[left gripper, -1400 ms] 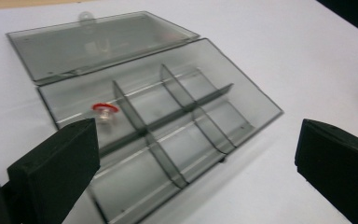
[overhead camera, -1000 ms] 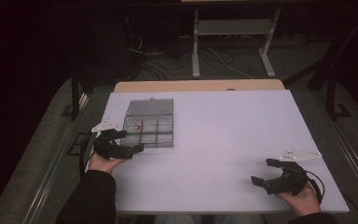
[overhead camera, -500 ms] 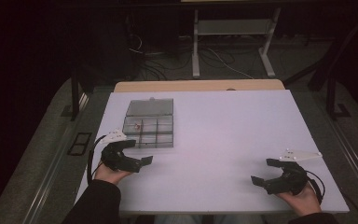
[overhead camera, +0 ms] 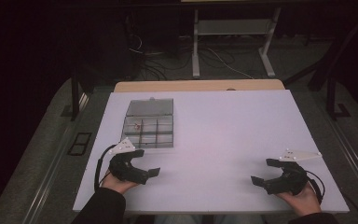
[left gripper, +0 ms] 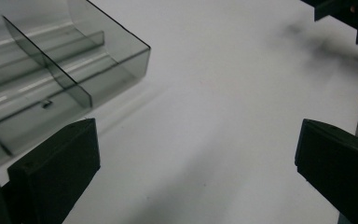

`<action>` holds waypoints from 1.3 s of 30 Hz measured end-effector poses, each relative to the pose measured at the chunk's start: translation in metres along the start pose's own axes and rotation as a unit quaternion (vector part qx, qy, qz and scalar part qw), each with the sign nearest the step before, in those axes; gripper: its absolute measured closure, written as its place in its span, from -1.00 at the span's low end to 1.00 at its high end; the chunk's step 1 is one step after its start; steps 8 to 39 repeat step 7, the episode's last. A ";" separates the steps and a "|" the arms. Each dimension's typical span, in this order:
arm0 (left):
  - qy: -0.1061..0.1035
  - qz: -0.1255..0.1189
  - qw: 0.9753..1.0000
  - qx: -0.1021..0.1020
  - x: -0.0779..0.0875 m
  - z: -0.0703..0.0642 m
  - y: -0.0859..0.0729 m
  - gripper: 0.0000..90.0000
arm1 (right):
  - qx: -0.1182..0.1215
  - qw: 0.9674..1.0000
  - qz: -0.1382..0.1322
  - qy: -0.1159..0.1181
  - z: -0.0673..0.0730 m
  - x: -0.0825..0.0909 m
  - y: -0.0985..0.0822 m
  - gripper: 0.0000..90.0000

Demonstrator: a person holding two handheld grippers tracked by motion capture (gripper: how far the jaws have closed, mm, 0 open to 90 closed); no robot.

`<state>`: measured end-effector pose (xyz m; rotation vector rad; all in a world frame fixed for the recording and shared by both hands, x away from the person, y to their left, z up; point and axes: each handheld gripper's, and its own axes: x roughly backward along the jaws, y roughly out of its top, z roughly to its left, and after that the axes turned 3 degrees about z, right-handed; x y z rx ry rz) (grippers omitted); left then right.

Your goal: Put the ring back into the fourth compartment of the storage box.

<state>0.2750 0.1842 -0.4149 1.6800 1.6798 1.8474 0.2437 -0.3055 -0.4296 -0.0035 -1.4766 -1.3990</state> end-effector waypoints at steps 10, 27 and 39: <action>-0.011 0.009 1.000 -0.005 -0.007 -0.005 -0.006 -1.00 | -0.001 1.000 0.000 0.000 0.000 0.000 0.000 -1.00; -0.011 0.009 1.000 -0.005 -0.007 -0.005 -0.006 -1.00 | -0.001 1.000 0.000 0.000 0.000 0.000 0.000 -1.00; -0.011 0.009 1.000 -0.005 -0.007 -0.005 -0.006 -1.00 | -0.001 1.000 0.000 0.000 0.000 0.000 0.000 -1.00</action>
